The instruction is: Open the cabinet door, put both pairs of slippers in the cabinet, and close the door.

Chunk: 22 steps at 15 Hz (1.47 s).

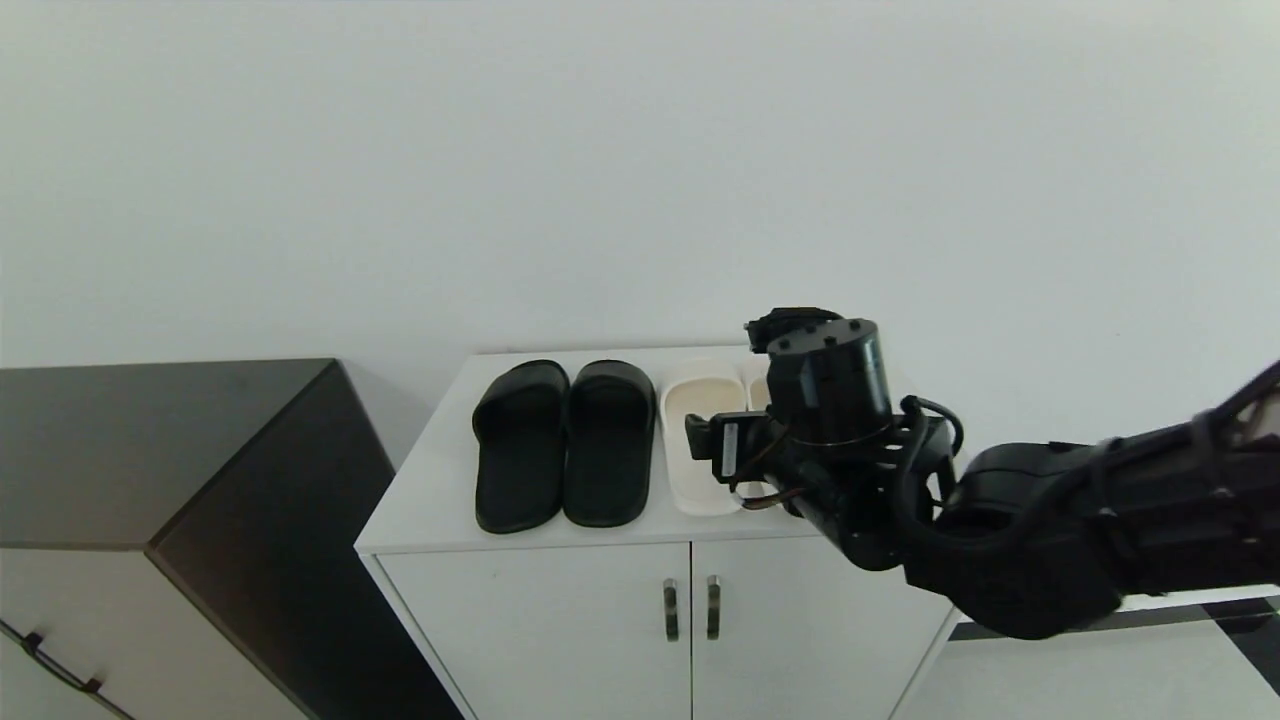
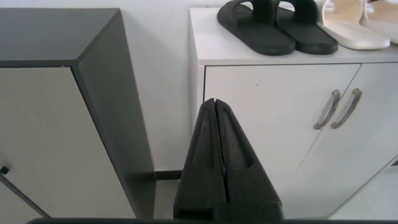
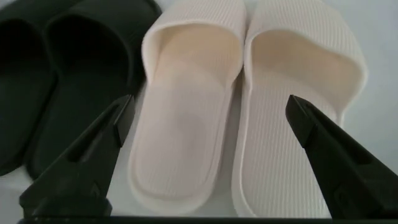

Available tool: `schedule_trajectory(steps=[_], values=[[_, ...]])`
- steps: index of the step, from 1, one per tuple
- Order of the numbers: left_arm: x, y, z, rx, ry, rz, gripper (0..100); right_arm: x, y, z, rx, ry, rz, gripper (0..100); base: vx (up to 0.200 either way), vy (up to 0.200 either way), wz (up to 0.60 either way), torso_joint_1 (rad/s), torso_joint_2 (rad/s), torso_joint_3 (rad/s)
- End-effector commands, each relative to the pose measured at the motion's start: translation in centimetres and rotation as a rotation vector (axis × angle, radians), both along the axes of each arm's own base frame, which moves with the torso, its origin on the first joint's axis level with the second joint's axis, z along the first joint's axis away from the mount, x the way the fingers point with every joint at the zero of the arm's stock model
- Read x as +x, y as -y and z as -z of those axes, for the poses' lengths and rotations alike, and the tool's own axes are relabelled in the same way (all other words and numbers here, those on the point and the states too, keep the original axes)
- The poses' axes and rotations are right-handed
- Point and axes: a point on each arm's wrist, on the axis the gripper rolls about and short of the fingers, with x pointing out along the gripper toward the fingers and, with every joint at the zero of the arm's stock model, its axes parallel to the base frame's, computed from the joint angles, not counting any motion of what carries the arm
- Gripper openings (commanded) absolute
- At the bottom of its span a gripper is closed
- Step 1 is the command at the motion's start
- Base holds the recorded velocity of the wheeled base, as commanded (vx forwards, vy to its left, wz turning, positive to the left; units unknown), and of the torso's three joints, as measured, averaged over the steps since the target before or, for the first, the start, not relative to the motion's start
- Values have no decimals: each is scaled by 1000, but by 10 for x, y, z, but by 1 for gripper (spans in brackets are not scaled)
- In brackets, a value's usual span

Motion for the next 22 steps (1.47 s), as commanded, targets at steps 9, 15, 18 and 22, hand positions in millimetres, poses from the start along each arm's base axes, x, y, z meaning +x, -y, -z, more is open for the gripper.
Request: schedule_trajectory(steps=[9, 15, 18, 22], values=[[0, 0, 0, -2, -1, -1, 0, 81, -9, 35, -91, 20, 129, 100, 0, 0, 0, 0, 0, 0], [0, 0, 0, -2, -1, -1, 0, 95, -8, 35, -75, 32, 144, 0, 0, 0, 0, 0, 0, 0], [0, 0, 0, -3, -1, -1, 0, 97, -9, 35, -73, 34, 146, 0, 0, 0, 0, 0, 0, 0], [0, 0, 0, -2, -1, -2, 0, 86, -5, 25, -73, 42, 148, 0, 0, 0, 0, 0, 0, 0]])
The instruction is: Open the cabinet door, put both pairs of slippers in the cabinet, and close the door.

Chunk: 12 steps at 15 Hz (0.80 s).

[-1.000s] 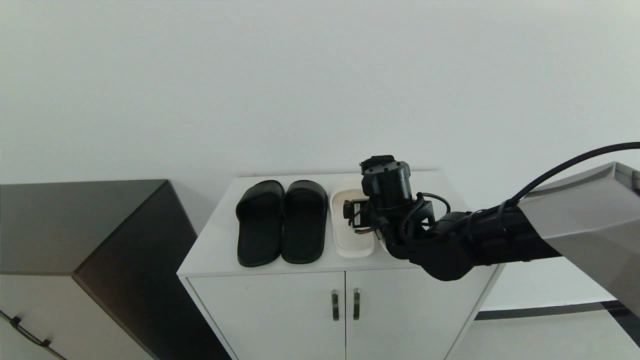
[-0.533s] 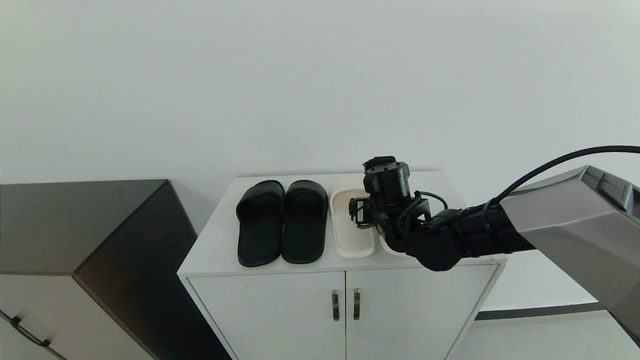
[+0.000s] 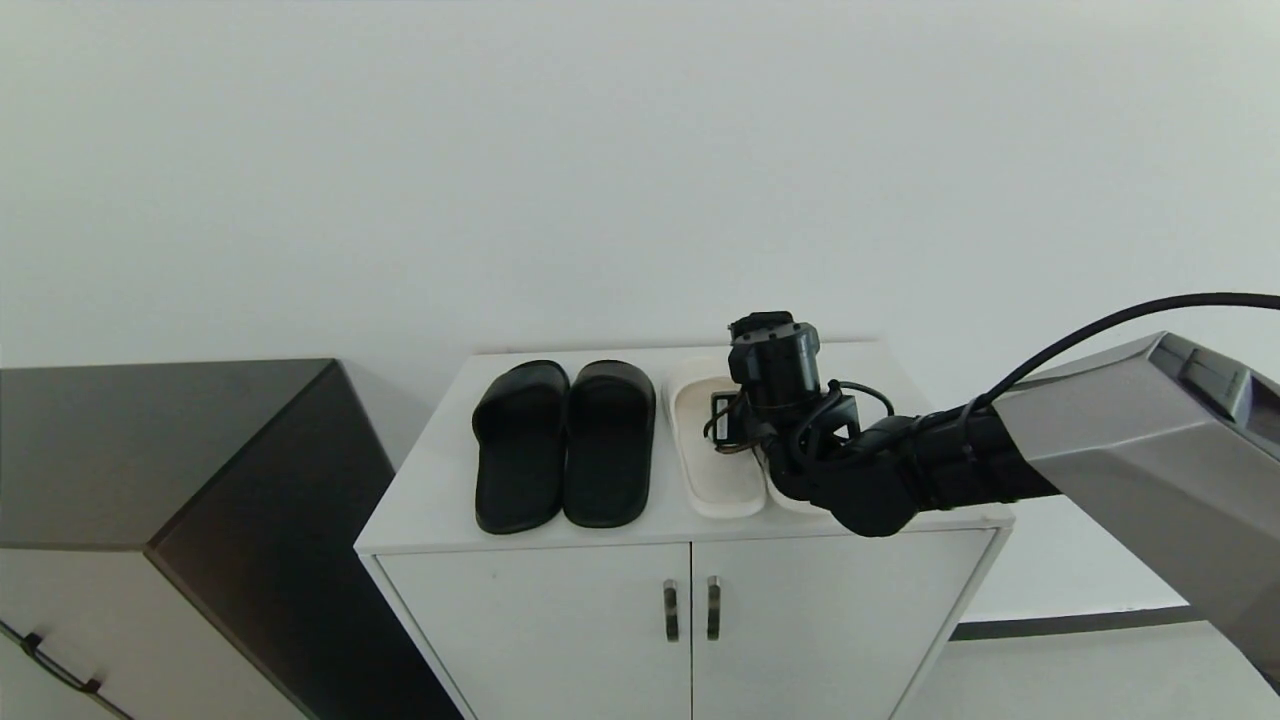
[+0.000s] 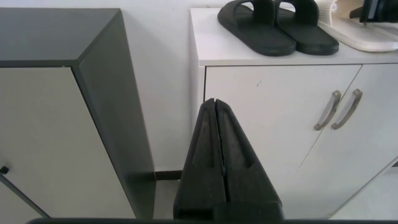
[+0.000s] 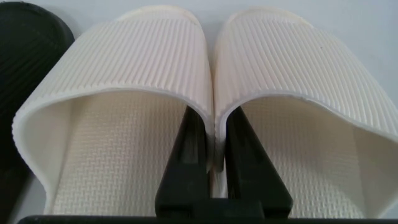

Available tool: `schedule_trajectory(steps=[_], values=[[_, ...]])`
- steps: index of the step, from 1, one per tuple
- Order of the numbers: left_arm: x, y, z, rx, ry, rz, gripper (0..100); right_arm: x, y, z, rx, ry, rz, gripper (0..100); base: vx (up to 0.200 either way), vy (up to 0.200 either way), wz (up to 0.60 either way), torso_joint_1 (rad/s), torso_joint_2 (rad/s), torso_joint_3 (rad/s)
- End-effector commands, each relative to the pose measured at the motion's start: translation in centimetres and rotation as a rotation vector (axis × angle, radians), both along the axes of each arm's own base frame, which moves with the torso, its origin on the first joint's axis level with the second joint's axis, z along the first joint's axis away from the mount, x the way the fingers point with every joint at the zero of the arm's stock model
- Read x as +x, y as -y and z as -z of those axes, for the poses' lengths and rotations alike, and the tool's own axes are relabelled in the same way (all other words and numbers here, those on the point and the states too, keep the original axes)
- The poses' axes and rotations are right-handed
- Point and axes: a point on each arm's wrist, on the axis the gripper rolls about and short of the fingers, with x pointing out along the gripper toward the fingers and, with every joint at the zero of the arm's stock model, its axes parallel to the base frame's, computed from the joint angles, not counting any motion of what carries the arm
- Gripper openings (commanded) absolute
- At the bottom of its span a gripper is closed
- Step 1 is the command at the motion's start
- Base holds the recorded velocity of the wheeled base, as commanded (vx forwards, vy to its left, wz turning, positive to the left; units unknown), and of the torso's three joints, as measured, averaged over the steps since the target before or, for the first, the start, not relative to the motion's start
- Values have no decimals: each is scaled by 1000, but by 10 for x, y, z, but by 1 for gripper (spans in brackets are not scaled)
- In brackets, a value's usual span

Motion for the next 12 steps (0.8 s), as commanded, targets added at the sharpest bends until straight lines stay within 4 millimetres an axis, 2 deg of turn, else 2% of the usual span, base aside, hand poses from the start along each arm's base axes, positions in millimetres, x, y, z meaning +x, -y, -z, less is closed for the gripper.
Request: schedule_trajectory(steps=[1, 3, 5, 7, 9, 11, 12], values=[[0, 0, 0, 0, -1, -2, 0, -16, 6, -17, -5, 15, -13, 0, 0, 0, 0, 0, 0, 0], [0, 0, 0, 0, -1, -3, 0, -49, 14, -46, -9, 40, -60, 0, 0, 0, 0, 0, 0, 0], [0, 0, 0, -1, -1, 0, 0, -83, 24, -61, -2, 39, -120, 0, 0, 0, 0, 0, 0, 0], [0, 0, 0, -1, -1, 0, 0, -135, 43, -73, 15, 18, -287, 0, 0, 0, 0, 0, 0, 0], [0, 0, 0, -1, -1, 0, 0, -183, 78, -74, 14, -26, -477, 0, 0, 0, 0, 0, 0, 0], [0, 0, 0, -1, -1, 0, 0, -217, 116, -69, 22, -83, -623, 0, 0, 0, 0, 0, 0, 0], [0, 0, 0, 0, -1, 2, 0, -222, 120, -69, 24, -90, -648, 0, 0, 0, 0, 0, 0, 0]])
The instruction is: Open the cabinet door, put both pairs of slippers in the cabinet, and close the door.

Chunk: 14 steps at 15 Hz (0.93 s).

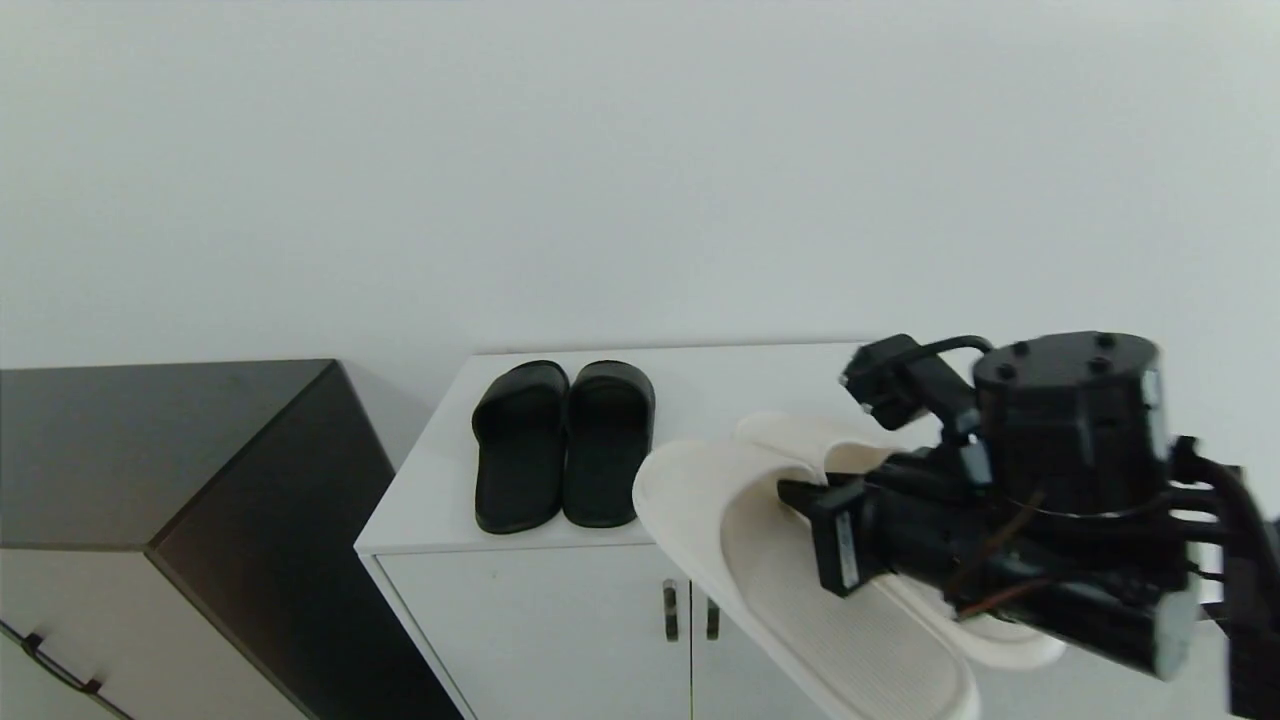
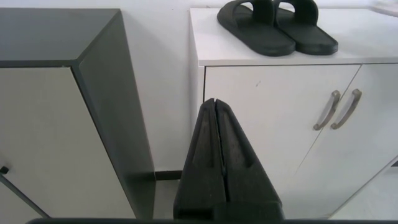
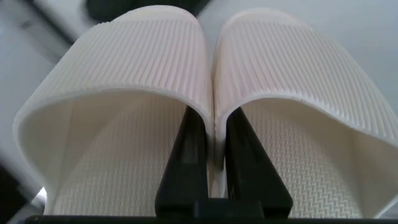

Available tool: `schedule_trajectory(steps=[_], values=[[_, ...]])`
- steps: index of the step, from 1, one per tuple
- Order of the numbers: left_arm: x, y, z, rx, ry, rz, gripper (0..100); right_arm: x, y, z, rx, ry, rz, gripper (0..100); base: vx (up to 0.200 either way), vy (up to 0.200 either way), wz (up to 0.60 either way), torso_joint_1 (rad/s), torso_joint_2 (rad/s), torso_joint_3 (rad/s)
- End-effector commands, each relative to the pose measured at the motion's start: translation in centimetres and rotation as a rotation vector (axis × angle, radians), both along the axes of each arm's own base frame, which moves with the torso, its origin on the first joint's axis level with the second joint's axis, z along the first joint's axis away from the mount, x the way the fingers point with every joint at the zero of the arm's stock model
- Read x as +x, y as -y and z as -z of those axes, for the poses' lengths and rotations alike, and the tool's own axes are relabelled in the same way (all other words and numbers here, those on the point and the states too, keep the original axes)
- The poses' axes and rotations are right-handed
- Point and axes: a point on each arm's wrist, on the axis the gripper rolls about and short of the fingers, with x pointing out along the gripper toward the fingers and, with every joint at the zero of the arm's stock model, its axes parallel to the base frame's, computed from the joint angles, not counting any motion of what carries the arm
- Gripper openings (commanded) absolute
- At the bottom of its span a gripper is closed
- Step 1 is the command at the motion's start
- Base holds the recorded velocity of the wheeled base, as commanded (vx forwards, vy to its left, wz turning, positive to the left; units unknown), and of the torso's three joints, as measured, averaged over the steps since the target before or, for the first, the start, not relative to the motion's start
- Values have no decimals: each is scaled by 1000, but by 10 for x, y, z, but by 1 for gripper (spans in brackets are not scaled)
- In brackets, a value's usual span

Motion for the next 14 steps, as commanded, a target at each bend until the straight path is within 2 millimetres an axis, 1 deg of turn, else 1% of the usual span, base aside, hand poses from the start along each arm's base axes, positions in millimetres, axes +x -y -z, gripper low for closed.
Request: schedule_trajectory(steps=[1, 3, 5, 12, 14], values=[[0, 0, 0, -2, -1, -2, 0, -46, 43, -11, 52, 2, -148, 0, 0, 0, 0, 0, 0, 0], [0, 0, 0, -2, -1, -2, 0, -46, 41, -4, 25, -9, -160, 0, 0, 0, 0, 0, 0, 0], [0, 0, 0, -2, -1, -1, 0, -45, 41, -1, 16, -16, -161, 0, 0, 0, 0, 0, 0, 0], [0, 0, 0, -2, -1, -1, 0, -45, 43, 6, -11, -24, -153, 0, -200, 0, 0, 2, 2, 4], [0, 0, 0, -2, -1, -1, 0, -46, 45, 9, -49, -3, -168, 0, 0, 0, 0, 0, 0, 0]])
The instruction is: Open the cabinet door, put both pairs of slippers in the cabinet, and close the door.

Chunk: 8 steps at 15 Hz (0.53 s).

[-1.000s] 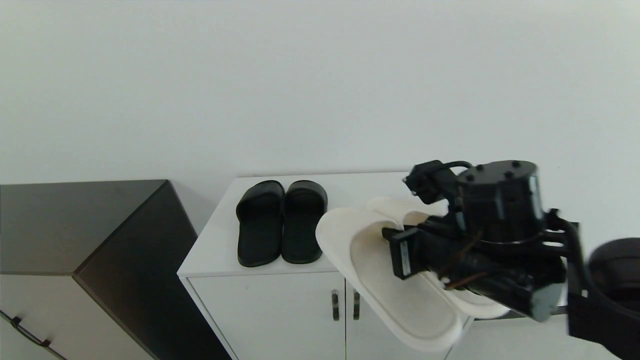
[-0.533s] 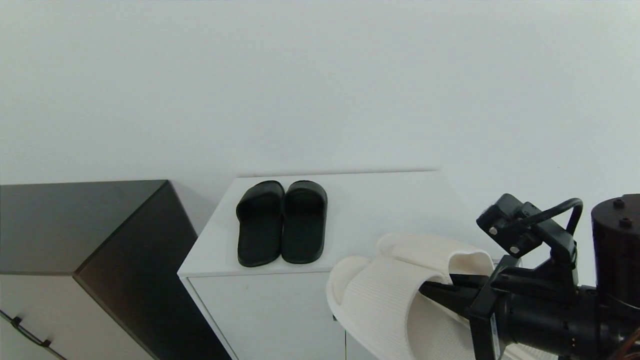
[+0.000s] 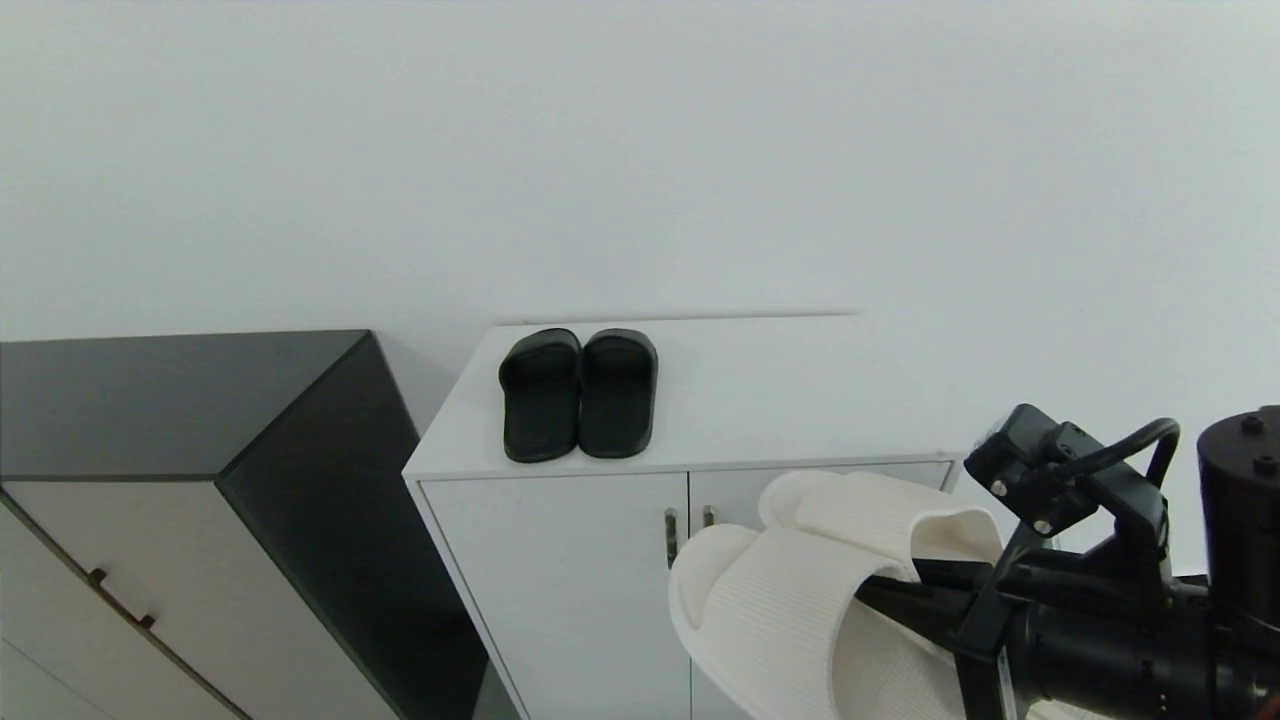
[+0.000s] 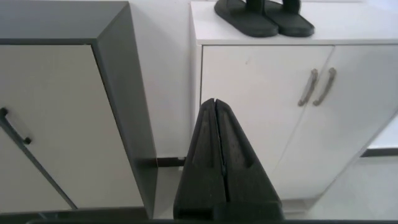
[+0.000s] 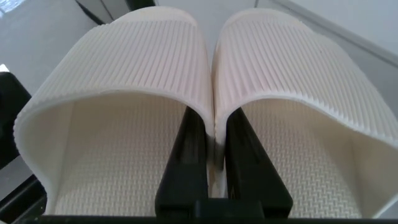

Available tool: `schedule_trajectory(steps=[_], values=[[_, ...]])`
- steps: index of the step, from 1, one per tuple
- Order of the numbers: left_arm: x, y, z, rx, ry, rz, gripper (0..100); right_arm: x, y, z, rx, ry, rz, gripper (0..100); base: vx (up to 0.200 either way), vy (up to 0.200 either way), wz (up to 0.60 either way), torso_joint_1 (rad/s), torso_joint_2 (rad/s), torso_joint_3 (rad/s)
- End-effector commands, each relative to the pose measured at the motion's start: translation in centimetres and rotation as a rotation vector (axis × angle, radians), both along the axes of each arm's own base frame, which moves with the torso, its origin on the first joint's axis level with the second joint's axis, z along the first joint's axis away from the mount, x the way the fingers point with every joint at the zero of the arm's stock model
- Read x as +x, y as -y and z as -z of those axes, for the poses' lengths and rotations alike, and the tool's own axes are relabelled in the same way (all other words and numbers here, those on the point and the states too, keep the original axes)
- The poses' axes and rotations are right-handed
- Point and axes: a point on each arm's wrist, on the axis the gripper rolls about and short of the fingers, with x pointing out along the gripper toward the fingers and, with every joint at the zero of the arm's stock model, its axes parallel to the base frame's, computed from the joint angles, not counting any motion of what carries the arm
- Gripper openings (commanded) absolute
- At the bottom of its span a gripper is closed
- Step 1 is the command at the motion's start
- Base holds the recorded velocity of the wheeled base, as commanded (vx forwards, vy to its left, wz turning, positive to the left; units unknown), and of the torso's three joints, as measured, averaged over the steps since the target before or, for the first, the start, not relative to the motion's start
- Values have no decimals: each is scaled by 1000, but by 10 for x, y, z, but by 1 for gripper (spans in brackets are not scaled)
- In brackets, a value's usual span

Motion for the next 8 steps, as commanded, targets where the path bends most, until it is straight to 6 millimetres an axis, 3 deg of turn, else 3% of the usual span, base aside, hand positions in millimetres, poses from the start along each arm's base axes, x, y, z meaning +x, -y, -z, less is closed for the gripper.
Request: schedule_trajectory(steps=[1, 8], values=[[0, 0, 0, 0, -1, -2, 0, 0, 1, 1, -4, -1, -3, 0, 0, 0, 0, 0, 0, 0], [0, 0, 0, 5, -1, -2, 0, -2, 3, 7, -33, 0, -15, 0, 0, 0, 0, -18, 45, 26]])
